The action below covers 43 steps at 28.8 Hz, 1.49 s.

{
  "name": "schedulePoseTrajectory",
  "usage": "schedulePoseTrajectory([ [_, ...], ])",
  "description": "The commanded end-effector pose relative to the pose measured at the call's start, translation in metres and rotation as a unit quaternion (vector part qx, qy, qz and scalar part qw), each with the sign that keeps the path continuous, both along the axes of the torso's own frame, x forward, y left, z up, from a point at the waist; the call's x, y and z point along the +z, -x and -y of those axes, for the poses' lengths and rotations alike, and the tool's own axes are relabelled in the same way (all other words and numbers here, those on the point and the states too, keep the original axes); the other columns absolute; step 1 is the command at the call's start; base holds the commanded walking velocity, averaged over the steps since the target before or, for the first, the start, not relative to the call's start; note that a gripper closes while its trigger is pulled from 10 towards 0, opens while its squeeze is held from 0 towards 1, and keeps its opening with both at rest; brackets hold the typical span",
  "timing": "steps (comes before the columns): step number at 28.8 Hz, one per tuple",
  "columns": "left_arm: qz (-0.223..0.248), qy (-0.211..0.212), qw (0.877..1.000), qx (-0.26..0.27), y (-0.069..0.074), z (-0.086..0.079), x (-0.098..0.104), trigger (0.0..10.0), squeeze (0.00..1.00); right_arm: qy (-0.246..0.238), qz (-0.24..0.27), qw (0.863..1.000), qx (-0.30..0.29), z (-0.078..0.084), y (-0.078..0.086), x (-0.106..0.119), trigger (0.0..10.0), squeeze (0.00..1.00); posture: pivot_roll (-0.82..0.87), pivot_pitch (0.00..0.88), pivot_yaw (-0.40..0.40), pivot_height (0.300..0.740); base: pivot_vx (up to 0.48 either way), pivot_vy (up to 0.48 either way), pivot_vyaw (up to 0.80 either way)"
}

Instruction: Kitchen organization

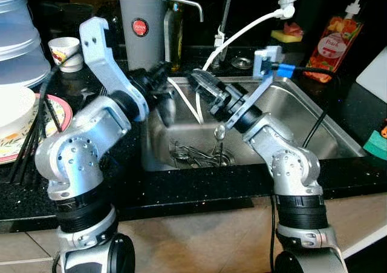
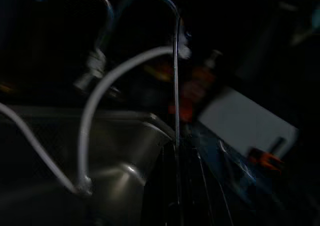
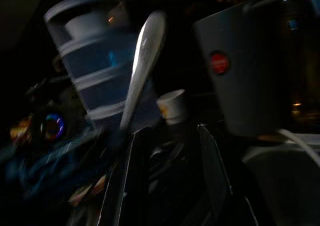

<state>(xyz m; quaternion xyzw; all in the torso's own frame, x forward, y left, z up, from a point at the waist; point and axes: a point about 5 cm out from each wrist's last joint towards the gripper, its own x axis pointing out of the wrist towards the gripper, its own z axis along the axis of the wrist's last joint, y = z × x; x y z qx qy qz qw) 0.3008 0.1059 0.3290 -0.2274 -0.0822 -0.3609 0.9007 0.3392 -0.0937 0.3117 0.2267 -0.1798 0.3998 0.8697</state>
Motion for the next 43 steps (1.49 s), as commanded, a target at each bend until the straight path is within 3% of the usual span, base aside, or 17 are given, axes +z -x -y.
schedulePoseTrajectory([
  [1,0.013,0.013,0.999,-0.038,0.008,0.007,-0.002,0.0,0.0,-0.027,-0.009,1.0,-0.006,0.004,-0.002,0.003,10.0,0.13,-0.02,0.103,-0.021,0.74,0.0,0.0,0.0],
  [2,0.013,0.013,0.999,-0.038,0.008,0.007,-0.002,0.0,0.0,-0.027,-0.009,1.0,-0.006,0.004,-0.002,0.003,10.0,0.13,-0.02,0.103,-0.021,0.74,0.0,0.0,0.0],
  [3,0.014,0.028,0.997,-0.064,0.011,0.008,-0.003,0.0,0.0,-0.051,-0.021,0.998,0.0,0.005,-0.002,0.005,10.0,1.0,-0.02,0.103,-0.021,0.74,0.0,0.0,0.0],
  [7,0.012,0.07,0.989,-0.131,0.019,0.006,-0.006,0.0,0.0,-0.086,-0.034,0.996,0.019,0.005,-0.001,0.01,10.0,1.0,-0.02,0.089,-0.024,0.74,0.0,0.0,0.0],
  [8,0.009,0.076,0.987,-0.138,0.02,0.005,-0.007,0.0,0.0,-0.089,-0.035,0.995,0.025,0.004,0.0,0.011,10.0,0.73,-0.02,0.088,-0.024,0.74,0.0,0.0,0.0],
  [9,0.009,0.076,0.987,-0.138,0.02,0.005,-0.007,0.0,0.0,-0.089,-0.035,0.995,0.025,0.004,0.0,0.011,10.0,0.73,-0.02,0.088,-0.024,0.74,0.0,0.0,0.0],
  [10,0.005,0.077,0.987,-0.14,0.02,0.004,-0.008,0.0,0.0,-0.09,-0.036,0.995,0.027,0.003,0.0,0.012,10.0,0.29,-0.02,0.087,-0.024,0.74,0.0,0.0,0.0],
  [12,0.005,0.077,0.987,-0.14,0.02,0.004,-0.008,0.0,0.0,-0.09,-0.036,0.995,0.027,0.003,0.0,0.012,10.0,0.29,-0.02,0.087,-0.024,0.74,0.0,0.0,0.0],
  [13,-0.002,0.075,0.987,-0.142,0.02,0.004,-0.01,0.0,0.0,-0.088,-0.034,0.995,0.033,0.001,0.001,0.013,10.0,0.0,-0.02,0.084,-0.026,0.74,0.0,0.0,0.0],
  [28,-0.047,0.057,0.986,-0.15,0.021,0.003,-0.025,0.0,0.0,-0.106,-0.033,0.991,0.076,-0.002,0.007,0.02,10.0,0.0,-0.02,0.079,-0.03,0.74,0.0,0.0,0.0],
  [31,-0.032,0.111,0.989,-0.092,0.011,-0.011,-0.015,0.0,0.0,-0.138,-0.031,0.985,0.1,0.0,0.011,0.027,10.0,0.0,-0.02,0.084,-0.029,0.74,0.0,0.0,0.0],
  [38,-0.022,0.146,0.987,-0.061,0.005,-0.023,-0.007,0.0,0.0,-0.145,-0.035,0.984,0.101,0.002,0.01,0.029,10.0,0.0,-0.02,0.096,-0.03,0.74,0.0,0.0,0.0],
  [39,-0.022,0.143,0.987,-0.068,0.007,-0.022,-0.007,0.0,0.0,-0.14,-0.035,0.984,0.103,0.0,0.01,0.028,10.0,0.19,-0.02,0.097,-0.031,0.74,0.0,0.0,0.0],
  [40,-0.022,0.143,0.987,-0.068,0.007,-0.022,-0.007,0.0,0.0,-0.14,-0.035,0.984,0.103,0.0,0.01,0.028,10.0,0.19,-0.02,0.097,-0.031,0.74,0.0,0.0,0.0],
  [41,-0.022,0.14,0.987,-0.074,0.008,-0.021,-0.007,0.0,0.0,-0.137,-0.037,0.984,0.106,-0.001,0.011,0.027,10.0,0.72,-0.02,0.099,-0.032,0.74,0.0,0.0,0.0],
  [42,-0.023,0.138,0.987,-0.081,0.009,-0.019,-0.008,0.0,0.0,-0.13,-0.036,0.985,0.111,-0.003,0.012,0.026,10.0,1.0,-0.02,0.099,-0.033,0.74,0.0,0.0,0.0],
  [43,-0.023,0.138,0.987,-0.081,0.009,-0.019,-0.008,0.0,0.0,-0.13,-0.036,0.985,0.111,-0.003,0.012,0.026,10.0,1.0,-0.02,0.099,-0.033,0.74,0.0,0.0,0.0],
])
